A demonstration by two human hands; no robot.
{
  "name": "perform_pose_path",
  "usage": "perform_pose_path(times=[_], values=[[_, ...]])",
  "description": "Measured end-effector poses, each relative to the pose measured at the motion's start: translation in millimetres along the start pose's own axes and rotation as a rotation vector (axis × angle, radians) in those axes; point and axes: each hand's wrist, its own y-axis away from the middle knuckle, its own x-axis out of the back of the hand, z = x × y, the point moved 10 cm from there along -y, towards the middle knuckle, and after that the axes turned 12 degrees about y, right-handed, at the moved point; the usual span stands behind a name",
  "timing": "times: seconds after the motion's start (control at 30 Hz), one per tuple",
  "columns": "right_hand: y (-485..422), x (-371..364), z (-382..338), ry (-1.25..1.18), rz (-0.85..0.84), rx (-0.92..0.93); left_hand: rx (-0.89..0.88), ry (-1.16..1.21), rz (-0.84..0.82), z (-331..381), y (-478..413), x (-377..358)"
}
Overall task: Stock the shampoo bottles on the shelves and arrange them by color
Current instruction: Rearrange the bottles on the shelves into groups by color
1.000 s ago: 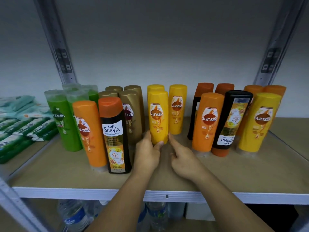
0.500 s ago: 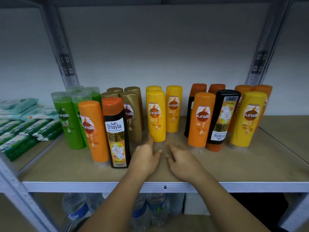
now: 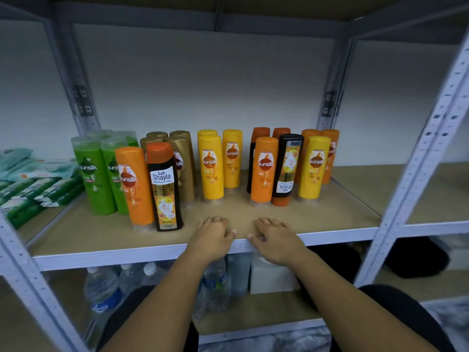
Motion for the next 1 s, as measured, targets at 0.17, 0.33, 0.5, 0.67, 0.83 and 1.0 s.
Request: perform_pose_path(times=[0.17,0.33,0.5,0.67,0.83,1.0], values=[[14,4,44,-0.015,-0.011,-0.093,-0.139,-0.021,-0.012,39,-2,-23],[8,-6,98,-0.006,0.017,-0.242,-0.211,-0.007,-0.056,58,-29,-41],[-8,-3,139,-0.142,-0.051,-0.39,-0.294,-0.058,-0.063,85,-52,-63],[-20,-2,183,-0.217,0.045,-0.565,-0.299,-0.04,-0.036,96,-65,-69],[-37,-1,210,-0.397,0.147,-0.62,-0.239,-0.044,0.014,92,-65,-64],[-50,9,223,-0.615,0.297,-0.587,-0.192,-0.067,0.074,85,-69,-57]])
